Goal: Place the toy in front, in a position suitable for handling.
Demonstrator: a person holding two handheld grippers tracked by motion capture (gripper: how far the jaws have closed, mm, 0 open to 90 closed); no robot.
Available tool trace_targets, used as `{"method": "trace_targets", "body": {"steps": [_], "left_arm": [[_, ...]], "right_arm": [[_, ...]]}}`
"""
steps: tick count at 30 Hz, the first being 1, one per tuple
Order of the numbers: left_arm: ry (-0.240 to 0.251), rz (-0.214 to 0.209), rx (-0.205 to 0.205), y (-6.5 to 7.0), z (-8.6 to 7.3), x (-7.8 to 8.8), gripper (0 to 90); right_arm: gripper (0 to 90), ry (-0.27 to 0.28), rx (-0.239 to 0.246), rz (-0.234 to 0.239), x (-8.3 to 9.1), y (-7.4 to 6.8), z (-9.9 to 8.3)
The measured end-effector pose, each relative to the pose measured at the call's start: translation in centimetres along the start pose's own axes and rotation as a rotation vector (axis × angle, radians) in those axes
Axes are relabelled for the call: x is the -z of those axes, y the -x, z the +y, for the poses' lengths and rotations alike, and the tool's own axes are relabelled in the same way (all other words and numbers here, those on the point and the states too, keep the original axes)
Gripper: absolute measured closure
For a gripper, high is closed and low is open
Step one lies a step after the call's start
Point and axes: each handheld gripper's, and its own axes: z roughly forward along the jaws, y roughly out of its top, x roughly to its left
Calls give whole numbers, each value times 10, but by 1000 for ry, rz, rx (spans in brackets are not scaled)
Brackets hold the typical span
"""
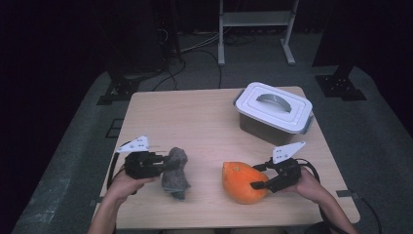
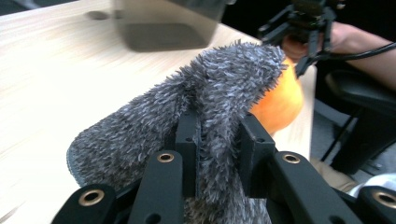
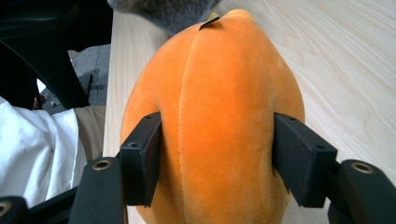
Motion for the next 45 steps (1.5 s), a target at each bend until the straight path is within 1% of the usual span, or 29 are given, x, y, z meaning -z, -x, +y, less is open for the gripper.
{"method": "trace_targets", "body": {"steps": [5, 7, 8, 10, 12, 14, 15, 16, 18, 21, 23, 25, 26, 27, 29, 31, 34, 36, 39, 41, 42, 44, 45], "left_arm": [[-5, 78, 23, -9, -11, 34, 727], [-24, 108, 23, -11, -15, 43, 726], [-28, 114, 24, -12, -16, 45, 726], [-50, 137, 30, -16, -21, 49, 726], [-68, 151, 40, -20, -27, 48, 726], [-90, 162, 50, -24, -34, 43, 726], [-112, 169, 52, -27, -39, 37, 726], [-125, 170, 56, -29, -43, 32, 726], [-129, 158, 72, -31, -48, 24, 718], [-154, 151, 83, -35, -55, 8, 710], [-164, 139, 92, -37, -59, -2, 698], [-163, 125, 101, -38, -62, -9, 679], [-159, 121, 105, -38, -63, -12, 662], [-156, 118, 109, -38, -64, -13, 639], [-141, 107, 103, -37, -65, -16, 608], [-123, 98, 100, -34, -63, -16, 575], [-119, 98, 86, -32, -60, -16, 535], [-106, 97, 87, -31, -59, -16, 527], [-106, 94, 85, -31, -60, -17, 522], [-105, 91, 86, -30, -60, -18, 519], [-104, 89, 86, -30, -61, -18, 516], [-101, 82, 89, -29, -61, -19, 510], [-99, 76, 86, -28, -61, -19, 505]], "right_arm": [[361, 1, -1, 0, 0, 0, 0], [359, 3, -2, 1, 0, 0, 0], [358, 3, -3, 1, 0, 0, 0], [357, 4, -3, 1, 0, 0, 0], [355, 8, -3, 1, 0, 0, 0], [355, 8, -2, 1, 0, 0, -1], [355, 8, -2, 0, 0, 0, -1], [355, 8, 0, -1, 0, 0, 0], [356, 7, -1, 0, 0, 0, 0], [357, 5, -5, 0, 0, -1, 0], [363, 3, 2, -2, 0, -1, 1], [389, 1, 9, -2, 0, -3, 2], [420, 1, 20, -7, 0, -3, 3], [446, 4, 27, -9, 0, -5, 4], [475, 7, 42, -12, 0, -6, 6], [506, 9, 67, -13, 0, -6, 10], [536, 13, 96, -29, -3, -5, 19], [540, 1, 111, -45, -5, -3, 25], [540, -15, 142, -68, -9, 3, 35], [539, -21, 163, -95, -11, 8, 40], [536, -25, 163, -106, -12, 11, 41], [512, -19, 159, -102, -14, 13, 41], [482, -19, 149, -91, -16, 12, 41]]}}
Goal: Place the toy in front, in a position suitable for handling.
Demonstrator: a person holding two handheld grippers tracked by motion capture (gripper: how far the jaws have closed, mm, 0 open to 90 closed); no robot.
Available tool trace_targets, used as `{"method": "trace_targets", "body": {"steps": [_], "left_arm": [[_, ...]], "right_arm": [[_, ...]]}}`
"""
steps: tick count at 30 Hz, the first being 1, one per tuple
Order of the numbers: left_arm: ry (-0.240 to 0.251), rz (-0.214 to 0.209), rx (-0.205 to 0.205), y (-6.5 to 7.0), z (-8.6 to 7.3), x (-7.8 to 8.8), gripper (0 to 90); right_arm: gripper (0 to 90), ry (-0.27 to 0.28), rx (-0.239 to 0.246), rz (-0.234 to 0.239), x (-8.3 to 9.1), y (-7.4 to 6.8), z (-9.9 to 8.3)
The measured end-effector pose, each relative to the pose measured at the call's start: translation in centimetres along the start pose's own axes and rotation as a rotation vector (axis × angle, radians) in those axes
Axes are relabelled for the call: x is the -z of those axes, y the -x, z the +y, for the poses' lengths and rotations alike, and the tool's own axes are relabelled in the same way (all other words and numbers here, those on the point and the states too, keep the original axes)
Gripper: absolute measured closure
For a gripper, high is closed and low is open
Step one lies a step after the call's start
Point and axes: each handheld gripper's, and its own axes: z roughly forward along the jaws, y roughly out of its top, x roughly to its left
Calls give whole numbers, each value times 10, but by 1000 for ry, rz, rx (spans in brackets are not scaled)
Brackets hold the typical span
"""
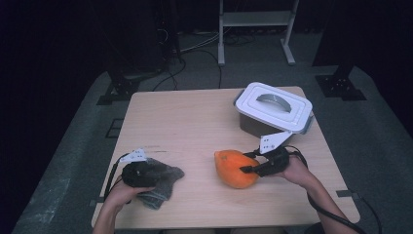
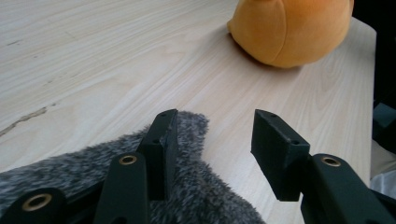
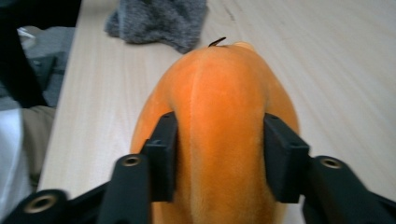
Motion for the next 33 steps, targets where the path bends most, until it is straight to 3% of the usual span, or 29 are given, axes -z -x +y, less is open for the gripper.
{"method": "trace_targets", "body": {"steps": [5, 12, 17, 23, 28, 33], "left_arm": [[-17, -12, -9, 4, 0, -6, 473], [-16, -23, -36, 12, 4, -9, 444], [-14, -27, -40, 13, 5, -9, 439], [-6, -33, -39, 14, 4, -8, 436], [-5, -37, -45, 15, 5, -7, 434], [1, -40, -43, 15, 5, -7, 434]], "right_arm": [[316, -7, 0, 9, -2, -20, -2], [293, 20, -20, 47, 4, -46, -4], [296, 55, -53, 35, 8, -46, -2], [297, 73, -142, -18, 7, -33, 0], [308, 63, -182, 9, -2, -30, 5], [309, 22, -190, 47, -17, -34, 9]]}}
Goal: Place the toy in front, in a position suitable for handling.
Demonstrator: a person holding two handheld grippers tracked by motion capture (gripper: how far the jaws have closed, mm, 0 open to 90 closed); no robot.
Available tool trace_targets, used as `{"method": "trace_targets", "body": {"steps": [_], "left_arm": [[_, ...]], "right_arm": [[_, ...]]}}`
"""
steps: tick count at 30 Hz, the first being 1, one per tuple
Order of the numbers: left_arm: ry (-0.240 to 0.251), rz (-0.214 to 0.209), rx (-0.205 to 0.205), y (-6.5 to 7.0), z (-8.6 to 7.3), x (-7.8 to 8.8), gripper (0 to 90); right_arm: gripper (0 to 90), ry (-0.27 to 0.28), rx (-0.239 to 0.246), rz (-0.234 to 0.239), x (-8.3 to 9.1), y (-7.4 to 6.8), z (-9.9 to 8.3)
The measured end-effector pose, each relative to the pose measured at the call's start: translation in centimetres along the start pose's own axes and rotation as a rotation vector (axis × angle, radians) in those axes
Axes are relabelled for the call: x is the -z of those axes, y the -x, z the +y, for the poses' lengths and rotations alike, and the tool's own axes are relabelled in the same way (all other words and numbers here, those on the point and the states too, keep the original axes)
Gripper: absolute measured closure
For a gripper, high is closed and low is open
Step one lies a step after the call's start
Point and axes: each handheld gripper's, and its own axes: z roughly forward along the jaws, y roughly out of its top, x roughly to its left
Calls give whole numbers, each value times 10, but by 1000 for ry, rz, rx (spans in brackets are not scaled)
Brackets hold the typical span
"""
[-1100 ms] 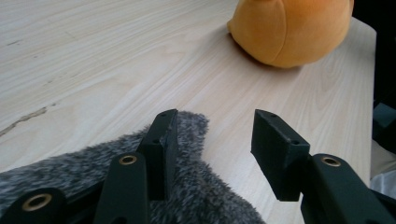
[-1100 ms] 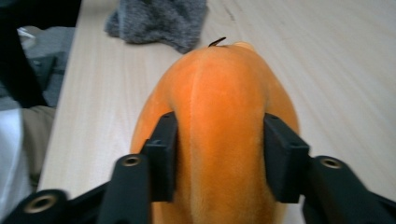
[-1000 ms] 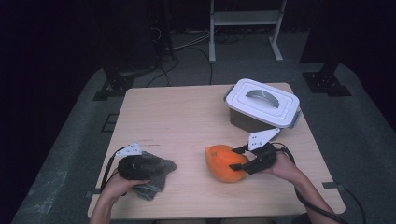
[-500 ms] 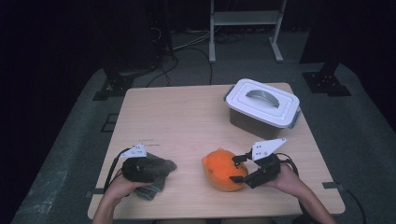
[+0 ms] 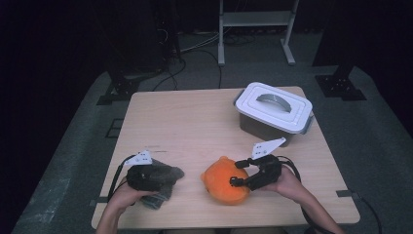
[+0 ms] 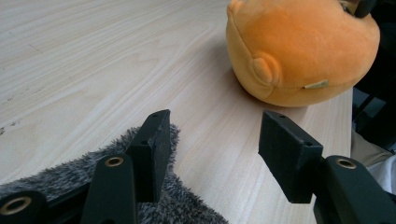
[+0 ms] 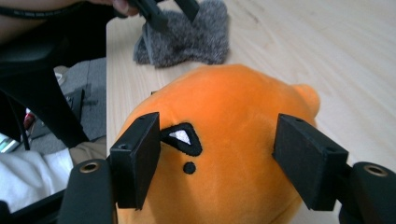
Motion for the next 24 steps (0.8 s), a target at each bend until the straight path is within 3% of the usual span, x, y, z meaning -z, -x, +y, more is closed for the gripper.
{"method": "trace_targets", "body": {"steps": [2, 7, 12, 14, 18, 22, 24], "left_arm": [[-1, -1, -1, 0, 0, 0, 433], [-5, -8, -4, 1, 1, -2, 431], [-8, -15, -6, 2, 2, -4, 424], [-8, -20, -8, 2, 2, -5, 422], [-4, -25, -8, 2, 2, -5, 417], [-2, -30, -7, 2, 2, -5, 414], [-2, -30, -11, 2, 2, -6, 413]], "right_arm": [[318, -21, 6, -8, -5, 1, -1], [388, -43, 10, 22, -13, 5, -6], [574, -57, 89, 69, -21, 2, -4], [628, -39, 111, 84, -21, 3, -1], [666, 10, 131, 166, -18, 11, 2], [688, 3, 176, 232, -13, 13, 5], [689, -24, 201, 243, -9, 15, 7]]}}
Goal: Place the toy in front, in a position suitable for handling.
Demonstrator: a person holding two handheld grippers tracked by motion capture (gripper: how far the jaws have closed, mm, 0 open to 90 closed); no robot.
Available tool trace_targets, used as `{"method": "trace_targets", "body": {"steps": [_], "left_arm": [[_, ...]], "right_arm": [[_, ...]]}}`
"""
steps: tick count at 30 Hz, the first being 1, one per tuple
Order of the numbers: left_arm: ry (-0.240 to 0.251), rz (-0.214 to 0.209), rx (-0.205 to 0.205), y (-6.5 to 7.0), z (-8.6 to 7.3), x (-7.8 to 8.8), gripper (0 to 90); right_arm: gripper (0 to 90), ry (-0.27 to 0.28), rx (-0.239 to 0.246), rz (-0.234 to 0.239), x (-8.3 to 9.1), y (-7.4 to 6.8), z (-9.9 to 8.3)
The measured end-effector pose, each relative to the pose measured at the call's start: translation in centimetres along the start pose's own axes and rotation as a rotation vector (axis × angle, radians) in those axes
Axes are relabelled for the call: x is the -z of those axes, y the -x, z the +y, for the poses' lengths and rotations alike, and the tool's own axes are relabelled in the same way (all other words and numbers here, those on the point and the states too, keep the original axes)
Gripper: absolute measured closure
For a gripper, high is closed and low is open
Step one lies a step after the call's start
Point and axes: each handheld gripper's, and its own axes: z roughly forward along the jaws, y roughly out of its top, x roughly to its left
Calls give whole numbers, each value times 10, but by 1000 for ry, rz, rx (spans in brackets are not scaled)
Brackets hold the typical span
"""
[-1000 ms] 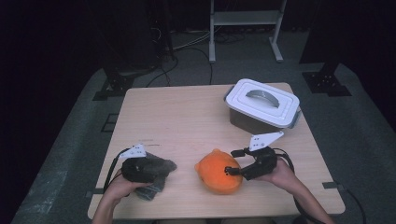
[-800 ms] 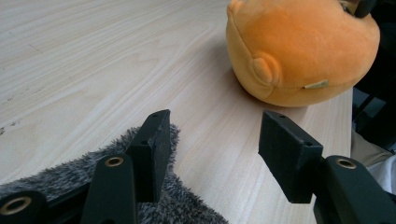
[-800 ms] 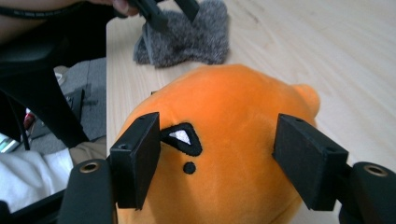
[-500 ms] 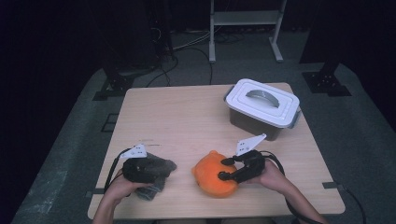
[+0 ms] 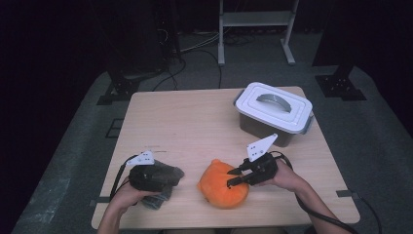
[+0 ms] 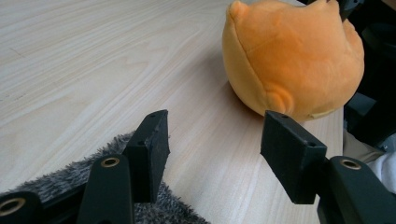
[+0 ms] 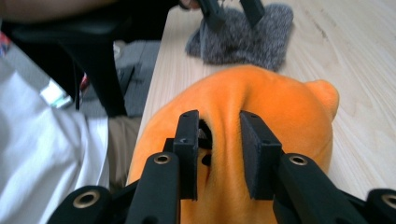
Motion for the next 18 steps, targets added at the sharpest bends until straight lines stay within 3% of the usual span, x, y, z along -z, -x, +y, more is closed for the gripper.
{"method": "trace_targets", "body": {"steps": [2, 6, 13, 14, 18], "left_arm": [[2, -2, -1, 0, 0, 0, 411], [2, -1, -5, 1, 1, 0, 408], [2, -1, -7, 1, 1, 0, 405], [2, -1, -7, 1, 1, 1, 405], [4, 0, -8, 1, 1, 2, 404]], "right_arm": [[666, -27, 6, -31, 5, 2, 1], [593, -21, -43, -60, 10, 5, -3], [438, 5, -105, -113, 8, -3, 1], [388, -5, -121, -139, 7, -6, 4], [326, 0, -153, -184, 1, -13, 13]]}}
